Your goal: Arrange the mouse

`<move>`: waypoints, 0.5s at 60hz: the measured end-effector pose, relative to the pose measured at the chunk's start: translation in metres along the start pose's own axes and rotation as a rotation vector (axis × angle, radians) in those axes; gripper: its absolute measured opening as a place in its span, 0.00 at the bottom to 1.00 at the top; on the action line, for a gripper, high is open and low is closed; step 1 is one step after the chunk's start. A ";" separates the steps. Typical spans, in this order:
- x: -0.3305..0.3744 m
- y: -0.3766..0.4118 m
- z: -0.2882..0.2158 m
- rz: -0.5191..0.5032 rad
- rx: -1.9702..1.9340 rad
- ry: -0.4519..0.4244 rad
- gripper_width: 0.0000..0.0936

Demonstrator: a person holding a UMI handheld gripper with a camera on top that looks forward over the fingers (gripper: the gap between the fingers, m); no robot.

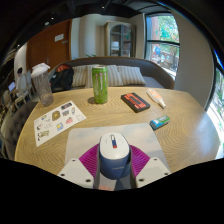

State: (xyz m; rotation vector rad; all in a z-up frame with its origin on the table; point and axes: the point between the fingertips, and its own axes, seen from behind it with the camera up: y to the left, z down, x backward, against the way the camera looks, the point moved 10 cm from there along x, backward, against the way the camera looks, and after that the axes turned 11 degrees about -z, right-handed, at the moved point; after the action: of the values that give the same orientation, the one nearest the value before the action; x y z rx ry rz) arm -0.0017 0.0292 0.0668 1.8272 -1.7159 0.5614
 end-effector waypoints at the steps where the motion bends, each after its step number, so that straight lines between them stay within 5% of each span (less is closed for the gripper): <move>1: -0.003 0.000 0.005 0.008 -0.001 0.015 0.44; 7: -0.006 0.000 0.009 0.029 0.001 -0.012 0.49; 14: -0.005 -0.002 0.006 0.012 -0.031 0.061 0.60; 21: 0.025 -0.002 0.003 0.000 -0.054 0.128 0.92; 30: 0.089 -0.005 0.018 -0.008 -0.039 0.174 0.91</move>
State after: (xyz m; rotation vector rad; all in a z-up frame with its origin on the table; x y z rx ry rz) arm 0.0098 -0.0493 0.1104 1.7039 -1.5924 0.6590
